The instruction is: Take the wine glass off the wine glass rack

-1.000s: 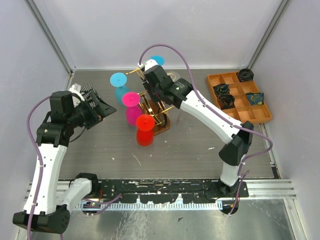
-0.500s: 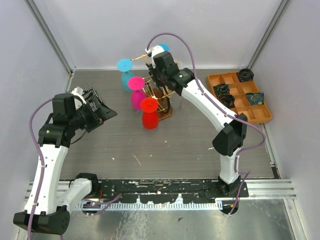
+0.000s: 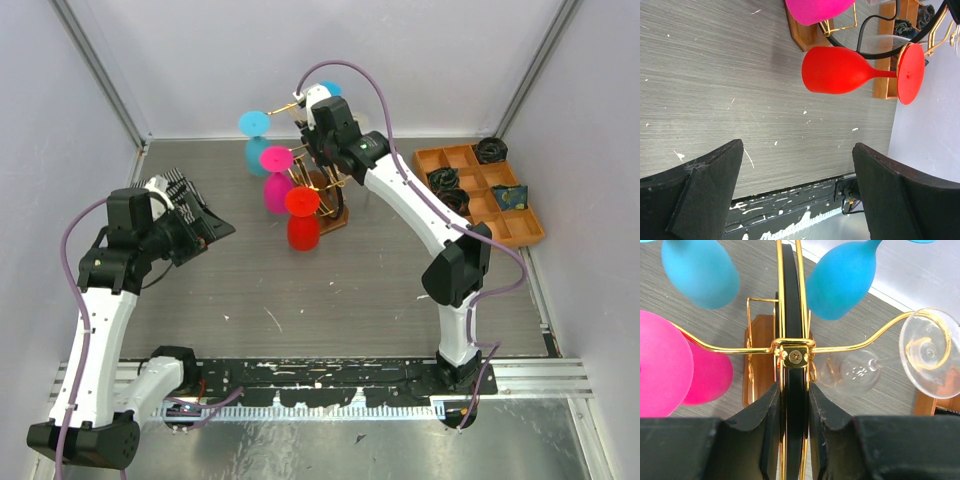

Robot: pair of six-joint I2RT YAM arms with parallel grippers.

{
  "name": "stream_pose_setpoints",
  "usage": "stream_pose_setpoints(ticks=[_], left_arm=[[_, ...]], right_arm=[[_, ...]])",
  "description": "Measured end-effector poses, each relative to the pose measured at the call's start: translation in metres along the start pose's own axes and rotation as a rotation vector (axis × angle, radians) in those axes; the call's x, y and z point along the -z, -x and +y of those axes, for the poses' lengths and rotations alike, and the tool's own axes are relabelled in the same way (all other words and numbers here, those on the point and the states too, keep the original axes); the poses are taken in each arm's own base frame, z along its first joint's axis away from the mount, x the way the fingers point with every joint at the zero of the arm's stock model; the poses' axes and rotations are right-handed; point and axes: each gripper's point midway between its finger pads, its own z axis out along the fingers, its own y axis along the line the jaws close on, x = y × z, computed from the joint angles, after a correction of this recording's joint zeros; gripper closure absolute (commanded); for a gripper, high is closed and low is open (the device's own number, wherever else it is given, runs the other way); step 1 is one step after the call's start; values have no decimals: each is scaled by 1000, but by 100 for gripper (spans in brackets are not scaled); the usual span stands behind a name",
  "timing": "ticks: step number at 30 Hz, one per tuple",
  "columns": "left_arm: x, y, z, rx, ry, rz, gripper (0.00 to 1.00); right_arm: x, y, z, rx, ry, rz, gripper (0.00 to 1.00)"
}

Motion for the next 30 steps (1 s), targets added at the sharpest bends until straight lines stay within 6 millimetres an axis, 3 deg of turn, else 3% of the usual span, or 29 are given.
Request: stream_pose_setpoints(ticks=[7,12,14,16,18,20,22,24,26,30], left_arm=[[-4,-5,5,8,10,19,2],[-6,-5,5,11,12,25,2],[-6,-5,5,11,11,25,2],[-6,-5,5,10,10,25,2],[-6,-4,4,11,7,25,2],[-7,-4,3,12,4,26,2],[-8,-5,3,15,4,32,2],[-9,-5,4,17,6,37,2],[-10,-5,4,18,6,42,2],[-10,-6,4,18,6,42,2]], right_arm=[[12,12,7,-9,18,-18,51],[54,35,5,-58,27,-90,52],[79,41,-14,-141,31,-118,52],[103,41,-66,-276,-7,-149,53],[121,28,-133,-415,-94,-163,53],[131,2,-189,-538,-166,-154,53],[131,-32,-221,-652,-183,-113,53],[123,-57,-224,-735,-129,-68,54],[110,-80,-214,-816,-43,-17,54],[94,-105,-192,-948,104,40,55]])
